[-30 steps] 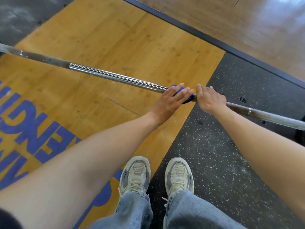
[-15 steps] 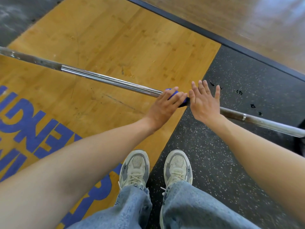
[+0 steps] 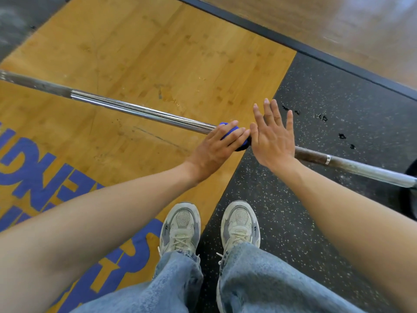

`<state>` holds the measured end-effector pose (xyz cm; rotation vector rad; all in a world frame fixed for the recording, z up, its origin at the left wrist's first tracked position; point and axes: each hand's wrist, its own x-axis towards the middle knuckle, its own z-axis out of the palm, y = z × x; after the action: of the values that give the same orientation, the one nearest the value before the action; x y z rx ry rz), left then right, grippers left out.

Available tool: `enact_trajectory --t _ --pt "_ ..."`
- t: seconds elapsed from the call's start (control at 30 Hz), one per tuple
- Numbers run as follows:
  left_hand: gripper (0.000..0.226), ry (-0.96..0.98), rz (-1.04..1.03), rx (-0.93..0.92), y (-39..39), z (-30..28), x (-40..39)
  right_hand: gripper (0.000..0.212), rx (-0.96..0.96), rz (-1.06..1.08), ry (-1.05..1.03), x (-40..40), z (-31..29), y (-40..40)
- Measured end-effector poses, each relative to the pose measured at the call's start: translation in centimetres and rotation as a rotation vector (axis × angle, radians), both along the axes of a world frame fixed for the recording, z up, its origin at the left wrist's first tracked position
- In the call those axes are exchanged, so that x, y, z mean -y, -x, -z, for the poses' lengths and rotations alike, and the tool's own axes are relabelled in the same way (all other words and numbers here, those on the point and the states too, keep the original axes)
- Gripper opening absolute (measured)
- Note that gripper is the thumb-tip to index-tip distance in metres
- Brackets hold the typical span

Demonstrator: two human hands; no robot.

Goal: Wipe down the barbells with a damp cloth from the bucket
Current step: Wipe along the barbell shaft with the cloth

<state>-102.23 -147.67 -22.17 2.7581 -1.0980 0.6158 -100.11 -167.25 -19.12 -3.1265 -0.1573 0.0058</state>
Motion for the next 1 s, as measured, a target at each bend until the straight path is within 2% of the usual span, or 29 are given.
enact_trajectory --t 0.1,0.23,0.4,0.53,0.63,0.83,1.0 --pt "0.056 0.000 0.001 0.018 -1.5 0.3 -1.4 0.061 0.005 0.002 -0.021 0.3 0.0 -0.8" --pt "0.074 -0.049 -0.159 -0.016 -3.1 0.7 -5.3 0.059 0.030 -0.020 -0.047 0.6 0.1 -2.2" --pt "0.072 -0.018 -0.222 -0.035 -4.2 0.2 -3.4 0.059 0.061 -0.062 -0.029 1.3 -0.2 -4.9" --pt "0.067 0.017 -0.288 -0.050 -5.6 0.5 -2.3 0.061 0.133 0.113 -0.031 0.3 0.2 -5.3" --pt "0.062 0.032 -0.264 -0.058 -7.7 0.9 -2.3 0.063 0.139 0.124 -0.101 0.0 1.0 -4.9" --pt "0.067 0.078 -0.326 -0.055 -10.2 0.9 -0.9 0.059 0.109 0.115 -0.103 0.4 0.8 -8.6" --pt "0.063 -0.028 -0.182 0.027 -12.3 0.7 3.1 0.058 0.105 0.090 -0.118 1.1 0.4 -11.7"
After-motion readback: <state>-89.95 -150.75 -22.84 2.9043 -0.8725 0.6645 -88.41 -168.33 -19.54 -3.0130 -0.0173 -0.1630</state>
